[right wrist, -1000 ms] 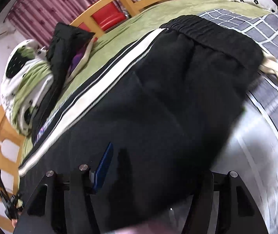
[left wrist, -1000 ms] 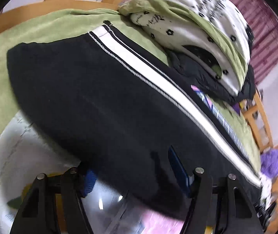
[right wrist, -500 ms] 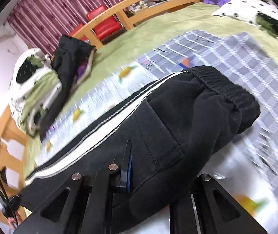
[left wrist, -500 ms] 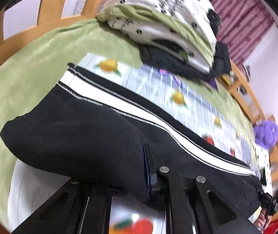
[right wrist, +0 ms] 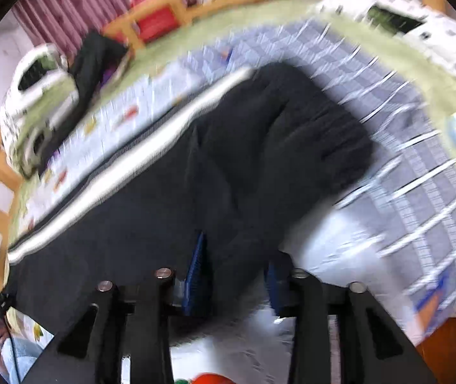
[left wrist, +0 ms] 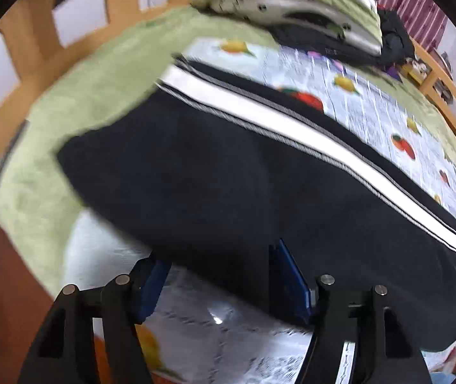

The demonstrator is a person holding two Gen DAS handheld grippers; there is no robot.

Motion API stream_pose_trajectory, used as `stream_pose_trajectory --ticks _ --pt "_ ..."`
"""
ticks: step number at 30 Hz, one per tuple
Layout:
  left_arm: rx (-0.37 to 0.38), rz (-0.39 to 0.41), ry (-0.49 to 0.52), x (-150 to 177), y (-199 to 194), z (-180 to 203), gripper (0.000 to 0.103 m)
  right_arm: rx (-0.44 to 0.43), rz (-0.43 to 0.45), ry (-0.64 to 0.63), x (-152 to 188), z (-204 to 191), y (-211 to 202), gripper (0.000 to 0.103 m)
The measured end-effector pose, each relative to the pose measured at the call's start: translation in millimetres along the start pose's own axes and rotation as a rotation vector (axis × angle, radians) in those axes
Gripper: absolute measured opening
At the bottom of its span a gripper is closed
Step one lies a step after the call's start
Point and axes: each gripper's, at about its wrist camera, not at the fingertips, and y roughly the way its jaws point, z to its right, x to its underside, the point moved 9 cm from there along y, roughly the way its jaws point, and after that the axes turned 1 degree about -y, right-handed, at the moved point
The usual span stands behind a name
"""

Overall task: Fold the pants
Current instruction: 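Lift the striped side seam with both tools and fold it over the other leg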

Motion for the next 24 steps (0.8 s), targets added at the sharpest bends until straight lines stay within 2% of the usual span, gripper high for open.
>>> stream_pose_trajectory --ticks 2,3,7,10,12,13,14,16,17,19,21,22,24 --pt "0.016 0.012 -0.032 1 -10 -8 0.068 0.02 0.091 0.056 -9 19 -16 0.069" --pt "0.028 0.016 -0.056 1 -13 -11 0.068 0.023 0.109 0.103 -14 31 -15 0.07" --pt "0.045 0.003 -0.074 3 -17 -10 0.068 -0.009 0.04 0.254 -22 58 30 0.067" --pt "0.047 -0.014 -0.076 5 -17 -8 0.068 -0.045 0.086 0.338 -42 58 55 0.06" --pt "0.035 0.003 -0.066 2 -22 -7 0.068 -0.003 0.129 0.281 -62 51 53 0.038" --pt "0.024 0.009 -0.059 0 -24 -5 0.068 0.004 0.148 0.227 -71 43 48 0.036" --pt "0.017 0.022 -0.045 -2 -29 -6 0.068 -0.017 0.217 0.134 -87 31 26 0.036" --pt "0.007 0.055 -0.028 -5 -38 -7 0.068 -0.025 0.281 0.084 -99 28 0 0.037" --pt "0.006 0.064 -0.029 -7 -40 -9 0.068 -0.009 0.276 0.085 -101 33 -2 0.04" --pt "0.015 0.063 -0.038 -9 -40 -11 0.068 0.04 0.21 0.083 -97 50 13 0.048" --pt "0.026 0.059 -0.055 -10 -39 -14 0.068 0.073 0.035 0.115 -75 70 43 0.049" --pt "0.03 0.059 -0.06 -11 -40 -16 0.068 0.089 -0.009 0.124 -65 74 48 0.048" --pt "0.042 0.071 -0.065 -13 -42 -19 0.068 0.128 0.014 0.097 -57 77 36 0.048"
